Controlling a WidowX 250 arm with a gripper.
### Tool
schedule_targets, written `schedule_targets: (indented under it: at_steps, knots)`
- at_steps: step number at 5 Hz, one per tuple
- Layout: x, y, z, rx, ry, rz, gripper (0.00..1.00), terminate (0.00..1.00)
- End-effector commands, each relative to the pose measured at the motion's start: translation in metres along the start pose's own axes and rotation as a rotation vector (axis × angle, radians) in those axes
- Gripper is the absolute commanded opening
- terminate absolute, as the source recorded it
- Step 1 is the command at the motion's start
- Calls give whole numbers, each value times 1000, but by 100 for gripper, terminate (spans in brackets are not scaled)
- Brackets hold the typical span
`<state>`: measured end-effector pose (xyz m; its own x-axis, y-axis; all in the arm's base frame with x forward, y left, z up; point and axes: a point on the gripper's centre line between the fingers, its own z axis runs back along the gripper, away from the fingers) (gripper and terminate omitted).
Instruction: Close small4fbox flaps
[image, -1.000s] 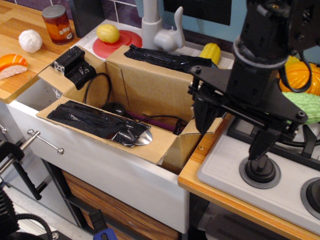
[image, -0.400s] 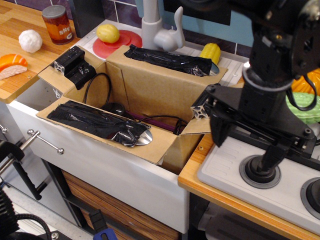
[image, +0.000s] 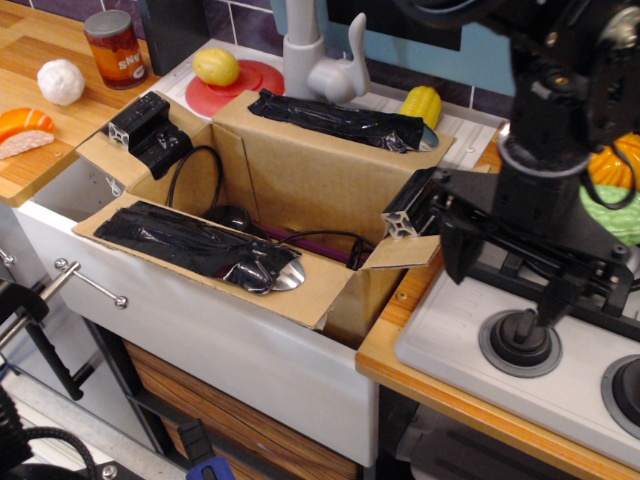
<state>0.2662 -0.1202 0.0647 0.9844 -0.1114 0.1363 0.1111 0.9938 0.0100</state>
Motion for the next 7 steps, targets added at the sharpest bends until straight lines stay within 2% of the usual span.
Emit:
schedule_targets:
  at_steps: [1,2,3,4,6,7]
  knots:
    - [17,3,-2,-26,-64,-21,100,0]
    - [15,8,-9,-31,-71,-19,100,0]
    - [12,16,-13,-8,-73,-28,100,0]
    - [13,30,-4,52,-67,-57,100,0]
    - [1,48,13,151,-99,-68,100,0]
    - [0,63,21,180,-100,-100,100,0]
